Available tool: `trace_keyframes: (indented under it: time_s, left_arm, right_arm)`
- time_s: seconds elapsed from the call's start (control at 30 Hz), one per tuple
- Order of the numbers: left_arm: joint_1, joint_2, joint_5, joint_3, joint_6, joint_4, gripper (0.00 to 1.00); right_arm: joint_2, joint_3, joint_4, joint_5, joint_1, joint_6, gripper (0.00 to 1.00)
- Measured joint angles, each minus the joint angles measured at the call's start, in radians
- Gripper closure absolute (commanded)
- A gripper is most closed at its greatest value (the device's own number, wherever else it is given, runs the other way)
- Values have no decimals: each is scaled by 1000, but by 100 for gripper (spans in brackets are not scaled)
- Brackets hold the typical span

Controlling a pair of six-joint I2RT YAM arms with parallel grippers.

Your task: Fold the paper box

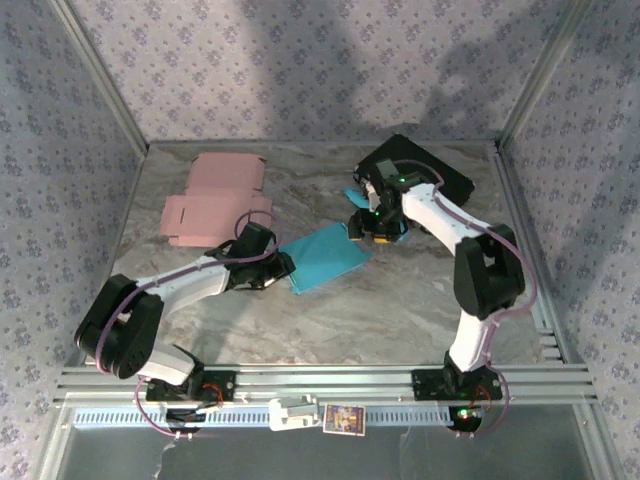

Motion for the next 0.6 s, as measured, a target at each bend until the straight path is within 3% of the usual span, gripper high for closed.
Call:
trace_keyframes:
  time_s: [0.33,0.43,0.6]
  left_arm:
    - [0,47,10,0,-1,60,54]
    - [0,52,10,0,0,70,56]
    - [0,59,10,0,0,79,60]
  right_arm:
    - [119,30,12,-18,0,-117,37]
    - [132,29,17,-23,0,-124,46]
    - [144,28,31,-37,0,-127,50]
